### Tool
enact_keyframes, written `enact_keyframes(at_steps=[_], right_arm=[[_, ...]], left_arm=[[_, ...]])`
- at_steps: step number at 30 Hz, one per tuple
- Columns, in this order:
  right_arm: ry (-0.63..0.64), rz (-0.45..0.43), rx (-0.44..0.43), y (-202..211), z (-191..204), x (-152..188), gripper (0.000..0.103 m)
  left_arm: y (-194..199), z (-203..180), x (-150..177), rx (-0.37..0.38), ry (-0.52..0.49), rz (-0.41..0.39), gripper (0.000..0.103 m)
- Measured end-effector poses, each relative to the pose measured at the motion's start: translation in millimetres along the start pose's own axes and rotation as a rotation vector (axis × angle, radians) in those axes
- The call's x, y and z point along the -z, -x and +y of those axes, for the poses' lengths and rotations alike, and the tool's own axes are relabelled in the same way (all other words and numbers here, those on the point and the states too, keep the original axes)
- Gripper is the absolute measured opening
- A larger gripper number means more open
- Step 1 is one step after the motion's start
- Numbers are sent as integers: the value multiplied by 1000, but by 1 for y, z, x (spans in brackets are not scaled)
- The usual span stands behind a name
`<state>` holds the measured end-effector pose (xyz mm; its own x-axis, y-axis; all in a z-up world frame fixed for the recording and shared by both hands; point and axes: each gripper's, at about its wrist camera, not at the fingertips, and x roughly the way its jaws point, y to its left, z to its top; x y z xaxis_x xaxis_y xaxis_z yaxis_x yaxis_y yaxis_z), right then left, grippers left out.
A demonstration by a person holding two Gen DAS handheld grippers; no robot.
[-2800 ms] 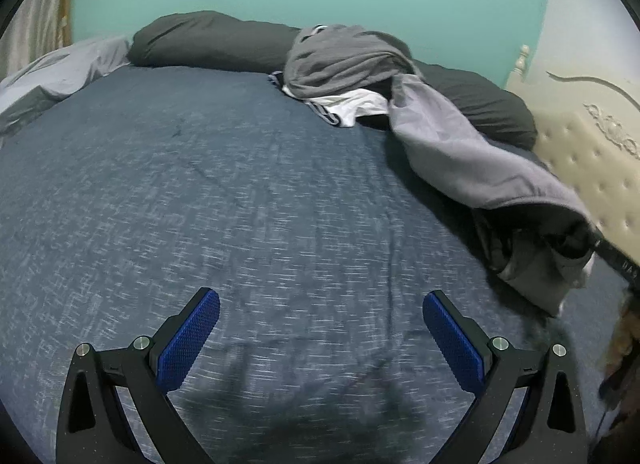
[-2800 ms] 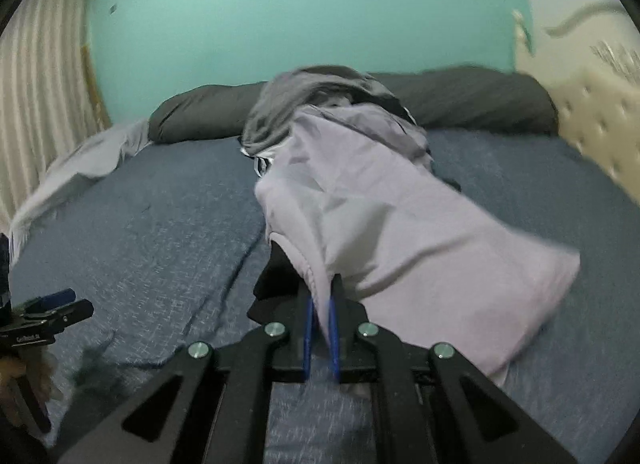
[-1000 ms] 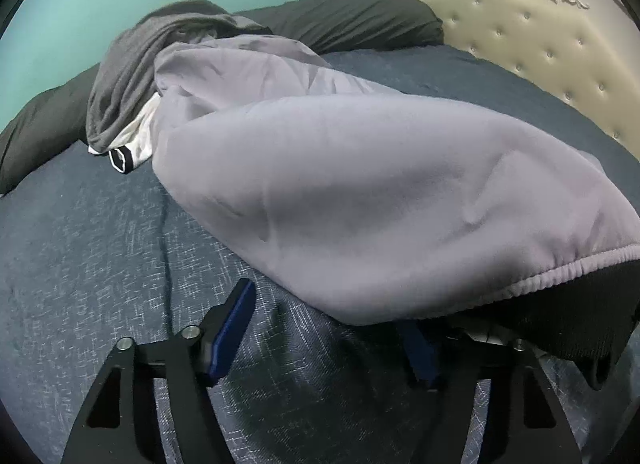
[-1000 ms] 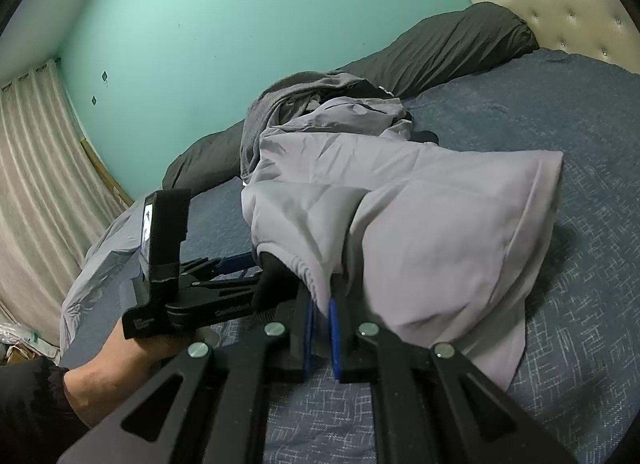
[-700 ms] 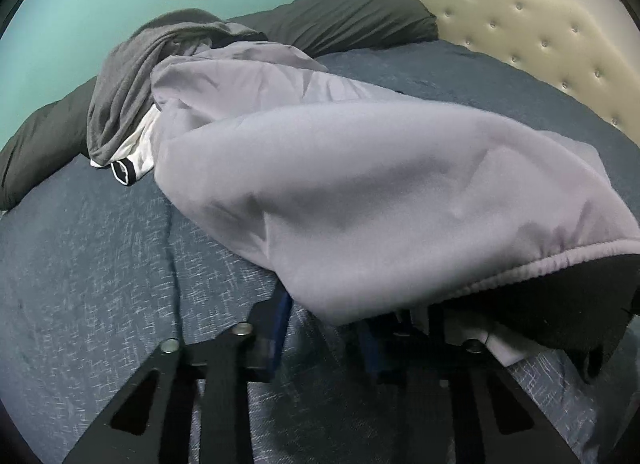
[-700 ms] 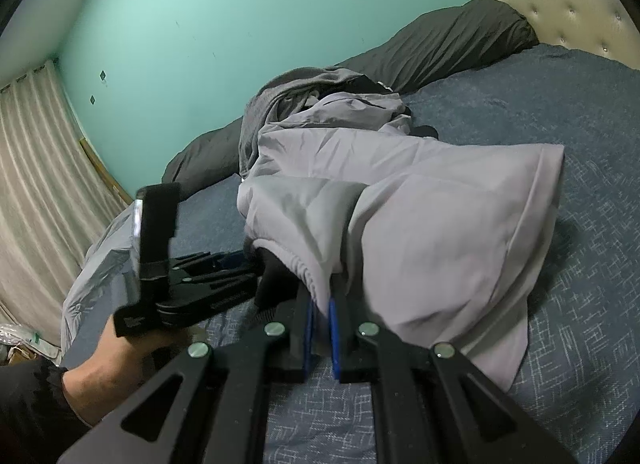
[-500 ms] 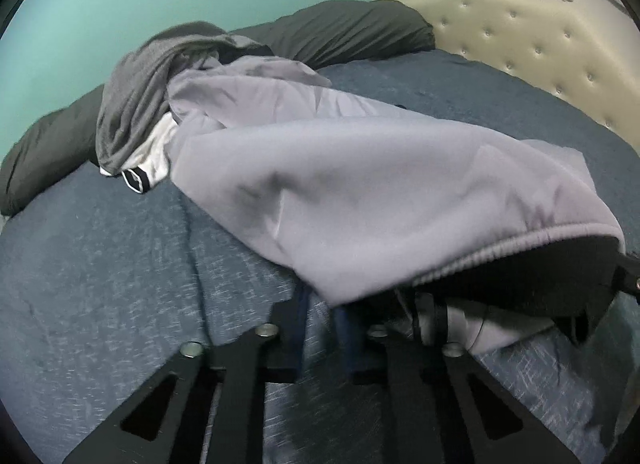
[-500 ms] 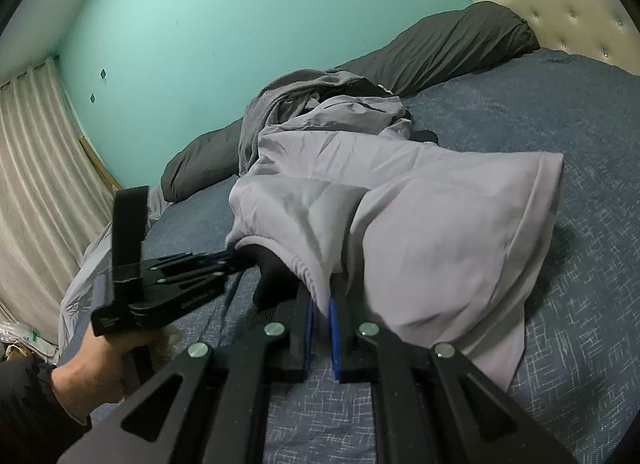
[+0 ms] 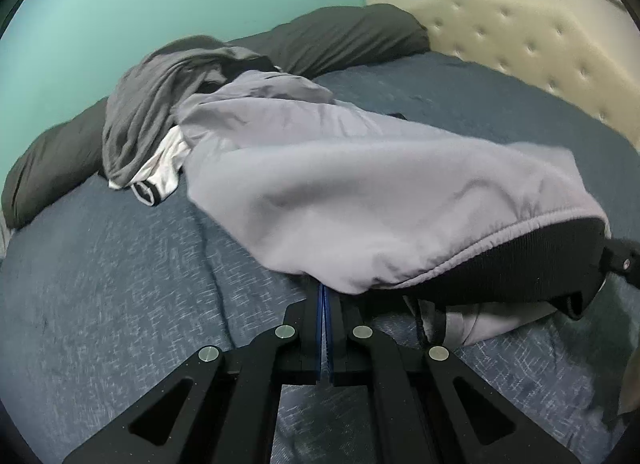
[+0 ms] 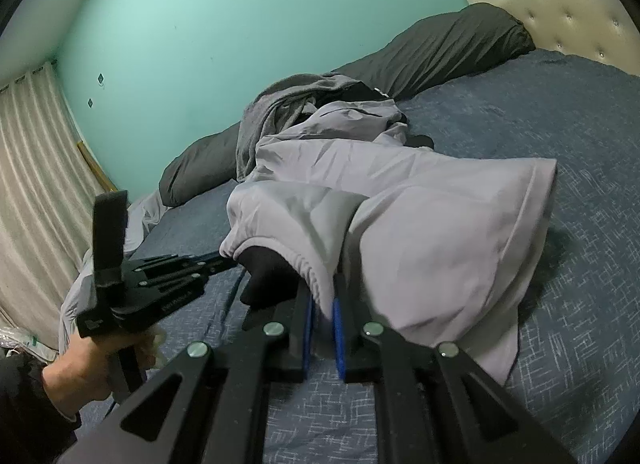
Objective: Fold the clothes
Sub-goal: 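Close the left tool on the jacket edge beside the right tool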
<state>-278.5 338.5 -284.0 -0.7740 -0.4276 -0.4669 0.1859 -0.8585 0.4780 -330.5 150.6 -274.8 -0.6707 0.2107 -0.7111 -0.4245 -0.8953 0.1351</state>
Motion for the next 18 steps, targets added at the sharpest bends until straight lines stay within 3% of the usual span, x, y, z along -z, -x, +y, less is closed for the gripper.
enact_keyframes(at_steps=[4, 7, 9, 14, 18], right_arm=[[-23, 2, 0, -2, -8, -3, 10], [-32, 6, -4, -2, -11, -4, 10], [-31, 7, -5, -2, -11, -4, 10], [-38, 14, -8, -5, -10, -4, 10], [-30, 14, -6, -6, -9, -4, 10]], left_arm=[[-10, -14, 0, -15, -44, 0, 6], [-10, -23, 4, -53, -95, -16, 19], [-5, -27, 7, -50, -105, -41, 35], [1, -34, 7, -67, -125, -71, 50], [-4, -35, -2, -77, -130, -74, 51]])
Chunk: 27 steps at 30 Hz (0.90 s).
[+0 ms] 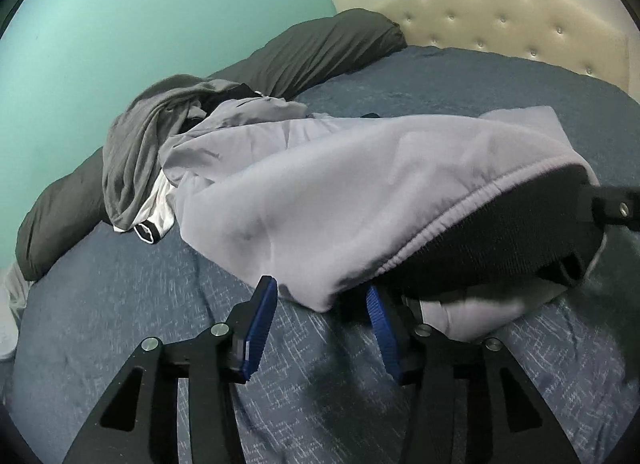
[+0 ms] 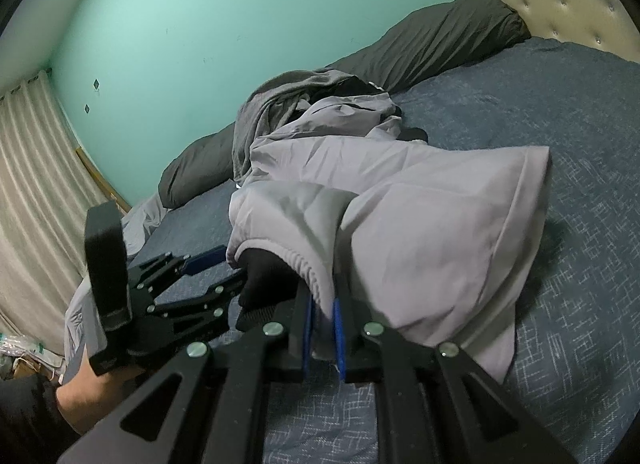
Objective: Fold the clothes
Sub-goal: 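Close the left tool on the jacket edge beside the right tool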
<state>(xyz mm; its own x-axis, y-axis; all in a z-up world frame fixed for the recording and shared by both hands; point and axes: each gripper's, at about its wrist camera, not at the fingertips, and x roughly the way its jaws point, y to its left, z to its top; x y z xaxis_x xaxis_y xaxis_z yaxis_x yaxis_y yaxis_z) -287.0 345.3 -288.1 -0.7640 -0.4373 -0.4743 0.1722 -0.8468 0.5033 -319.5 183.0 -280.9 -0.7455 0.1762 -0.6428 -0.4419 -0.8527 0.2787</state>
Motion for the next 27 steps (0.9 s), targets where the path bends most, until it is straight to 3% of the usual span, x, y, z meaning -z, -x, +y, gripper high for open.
enact_keyframes(at_steps=[5, 9, 11, 13, 18, 21, 24, 25, 26, 27], right_arm=[[4, 10, -2, -4, 0, 1, 10], [21, 20, -3, -7, 1, -1, 10], [33, 18, 14, -8, 2, -1, 10], [38, 17, 45, -8, 2, -1, 14], [76, 52, 102, -13, 12, 2, 48], [124, 81, 118, -18, 23, 8, 53], [181, 86, 112, -22, 36, 15, 52], [203, 84, 112, -23, 40, 17, 46], [216, 83, 110, -23, 45, 19, 25], [229, 81, 109, -23, 50, 20, 14]], left_arm=[[-11, -1, -11, 19, -4, 7, 48], [-14, 1, -17, 55, 5, 10, 14], [-6, 2, -19, 50, 10, -3, 12], [4, 6, -22, 45, 24, -20, 10], [33, 22, -30, 36, 68, -47, 7], [51, 30, -34, 21, 70, -59, 7], [68, 37, -35, 7, 66, -68, 6], [74, 39, -35, 7, 70, -71, 6], [80, 42, -35, 6, 72, -73, 6], [86, 42, -34, 4, 70, -76, 6]])
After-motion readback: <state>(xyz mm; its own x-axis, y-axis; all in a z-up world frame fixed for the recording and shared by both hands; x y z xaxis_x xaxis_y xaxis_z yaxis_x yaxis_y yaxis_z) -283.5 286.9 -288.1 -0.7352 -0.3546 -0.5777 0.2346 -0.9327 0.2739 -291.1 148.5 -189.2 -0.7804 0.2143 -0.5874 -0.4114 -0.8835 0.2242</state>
